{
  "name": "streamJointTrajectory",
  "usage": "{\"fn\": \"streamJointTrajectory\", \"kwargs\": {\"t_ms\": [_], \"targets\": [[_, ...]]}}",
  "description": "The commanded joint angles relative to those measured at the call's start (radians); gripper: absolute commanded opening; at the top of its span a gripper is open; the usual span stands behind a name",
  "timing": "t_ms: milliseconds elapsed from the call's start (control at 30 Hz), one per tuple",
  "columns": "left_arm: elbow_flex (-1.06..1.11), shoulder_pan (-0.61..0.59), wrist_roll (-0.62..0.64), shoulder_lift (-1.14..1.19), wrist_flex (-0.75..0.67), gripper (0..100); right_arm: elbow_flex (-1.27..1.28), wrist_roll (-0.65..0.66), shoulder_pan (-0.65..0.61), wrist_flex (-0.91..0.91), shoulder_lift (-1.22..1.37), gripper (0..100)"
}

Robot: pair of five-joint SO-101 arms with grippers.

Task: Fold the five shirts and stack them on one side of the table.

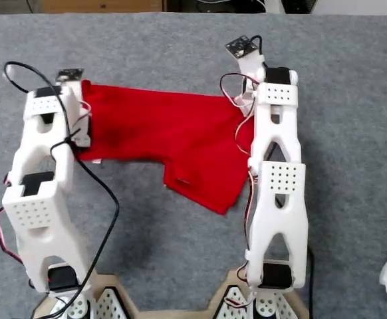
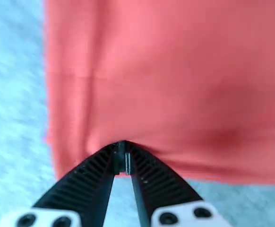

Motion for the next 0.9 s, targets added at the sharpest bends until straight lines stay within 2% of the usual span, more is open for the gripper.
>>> {"fn": "streamJointTrajectory", "kwargs": {"t_ms": [0,133,333,567,700,867], "targets": [[-0.106,-0.061,-0.037,-0.012,-0.055,2,-0.033,0.012,0.048,-0.009,-0.018,0.6],[-0.239,-0.080,-0.040,0.067,-0.003,2,-0.031,0.012,0.039,-0.003,-0.028,0.6],[-0.522,-0.064,-0.031,0.128,0.209,2,-0.031,0.051,-0.012,0.084,-0.131,0.6],[-0.815,-0.005,0.052,0.139,0.345,2,-0.031,0.048,-0.073,0.098,-0.259,0.6],[-0.810,0.078,0.133,0.153,0.259,2,-0.030,0.046,-0.105,0.091,-0.274,0.6],[-0.755,0.160,0.175,0.282,-0.018,2,-0.024,0.034,-0.137,0.107,-0.274,0.6]]}}
